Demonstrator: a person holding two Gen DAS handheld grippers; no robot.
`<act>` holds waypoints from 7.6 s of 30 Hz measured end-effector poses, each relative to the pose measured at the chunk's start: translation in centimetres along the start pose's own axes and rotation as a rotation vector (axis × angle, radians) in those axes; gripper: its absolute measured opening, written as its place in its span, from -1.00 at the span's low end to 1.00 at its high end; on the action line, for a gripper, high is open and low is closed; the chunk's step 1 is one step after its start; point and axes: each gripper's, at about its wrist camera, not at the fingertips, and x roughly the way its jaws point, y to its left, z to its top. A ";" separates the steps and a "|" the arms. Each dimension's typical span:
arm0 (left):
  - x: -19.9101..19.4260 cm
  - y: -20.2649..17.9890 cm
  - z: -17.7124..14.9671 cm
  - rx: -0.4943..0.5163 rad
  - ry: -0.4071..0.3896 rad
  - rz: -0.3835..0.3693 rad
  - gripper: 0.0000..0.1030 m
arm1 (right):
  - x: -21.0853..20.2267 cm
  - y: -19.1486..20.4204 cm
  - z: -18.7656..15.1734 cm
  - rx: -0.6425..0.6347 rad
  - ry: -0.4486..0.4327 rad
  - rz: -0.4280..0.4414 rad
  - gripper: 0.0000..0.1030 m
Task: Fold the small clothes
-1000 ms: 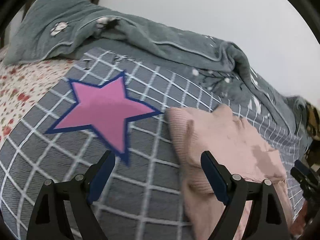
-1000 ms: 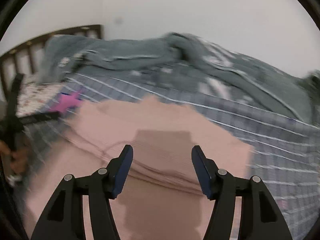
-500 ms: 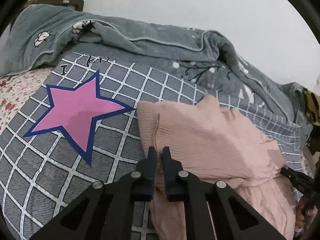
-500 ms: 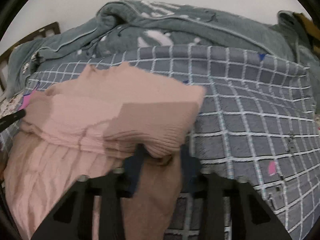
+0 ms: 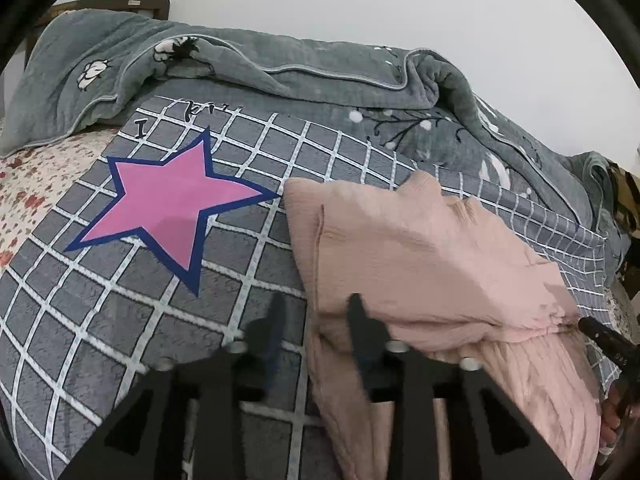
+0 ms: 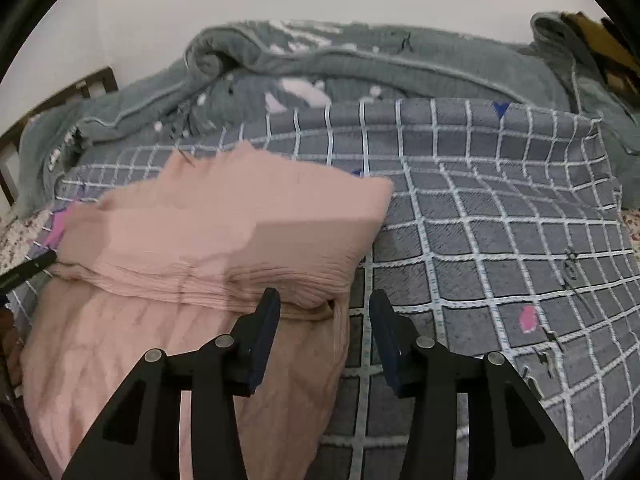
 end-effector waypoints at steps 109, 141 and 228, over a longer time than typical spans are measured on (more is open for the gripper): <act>-14.9 -1.2 -20.0 0.046 0.068 -0.142 -0.18 | -14.5 2.1 -21.8 0.038 0.025 0.134 -0.07; -19.6 -1.2 -6.5 -0.159 -0.109 -0.239 -0.88 | -20.5 -0.1 -8.7 0.258 -0.202 0.476 -0.90; 1.2 -0.3 -2.1 -0.102 0.068 -0.088 0.35 | 2.1 -1.7 -2.3 0.130 0.108 0.166 -0.05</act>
